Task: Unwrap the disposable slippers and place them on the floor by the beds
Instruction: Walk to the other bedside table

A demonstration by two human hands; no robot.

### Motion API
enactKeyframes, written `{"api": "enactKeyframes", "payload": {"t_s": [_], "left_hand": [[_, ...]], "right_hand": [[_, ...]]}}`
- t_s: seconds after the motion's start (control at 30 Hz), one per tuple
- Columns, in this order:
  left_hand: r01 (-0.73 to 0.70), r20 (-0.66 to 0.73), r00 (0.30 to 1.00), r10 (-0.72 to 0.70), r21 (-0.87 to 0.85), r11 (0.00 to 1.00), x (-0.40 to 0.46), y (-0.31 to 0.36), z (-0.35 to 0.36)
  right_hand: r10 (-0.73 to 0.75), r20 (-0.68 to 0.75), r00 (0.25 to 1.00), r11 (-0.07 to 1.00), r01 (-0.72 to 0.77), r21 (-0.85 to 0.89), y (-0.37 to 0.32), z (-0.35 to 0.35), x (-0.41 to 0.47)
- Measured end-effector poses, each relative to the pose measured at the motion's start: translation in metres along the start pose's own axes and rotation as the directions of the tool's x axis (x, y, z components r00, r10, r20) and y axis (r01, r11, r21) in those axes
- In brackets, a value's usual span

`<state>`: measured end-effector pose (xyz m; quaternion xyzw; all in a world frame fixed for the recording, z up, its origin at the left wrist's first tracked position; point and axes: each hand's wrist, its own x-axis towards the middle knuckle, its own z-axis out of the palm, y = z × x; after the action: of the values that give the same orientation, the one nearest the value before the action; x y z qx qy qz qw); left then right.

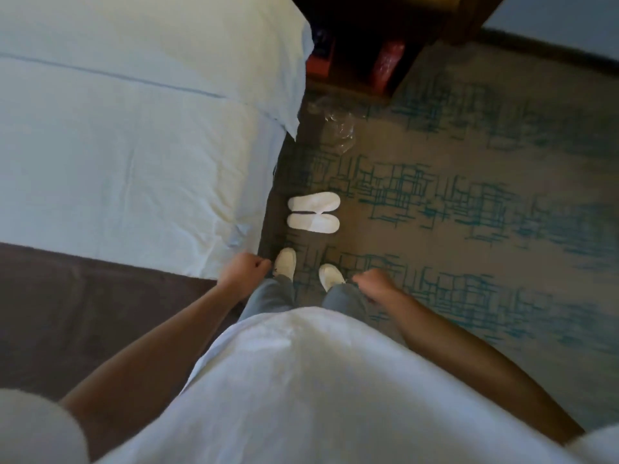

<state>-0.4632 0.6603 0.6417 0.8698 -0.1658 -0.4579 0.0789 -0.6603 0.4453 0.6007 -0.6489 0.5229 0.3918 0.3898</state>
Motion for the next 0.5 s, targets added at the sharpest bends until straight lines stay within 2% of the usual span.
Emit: {"api": "enactKeyframes", "payload": {"t_s": [0.1,0.23,0.37,0.5], "left_hand": [[0.143,-0.033,0.988,-0.150,-0.164,0.976,-0.020,-0.017,0.028],[0.274,-0.036,0.949,-0.314,-0.400,0.875,-0.059,-0.020,0.073],[0.330,-0.049,0.910,-0.412,-0.515,0.791,-0.098,-0.026,0.130],[0.385,-0.064,0.842,-0.535,-0.624,0.680,-0.130,-0.033,0.173]], "right_hand": [[0.001,0.095,0.995,0.993,0.010,-0.114,0.026,0.008,0.008],[-0.100,0.086,0.991,0.986,0.111,-0.126,0.039,-0.007,0.004],[-0.139,0.063,0.988,0.961,0.150,-0.232,0.056,-0.022,0.001],[-0.113,0.122,0.986,0.919,0.150,-0.365,0.067,-0.023,-0.006]]}}
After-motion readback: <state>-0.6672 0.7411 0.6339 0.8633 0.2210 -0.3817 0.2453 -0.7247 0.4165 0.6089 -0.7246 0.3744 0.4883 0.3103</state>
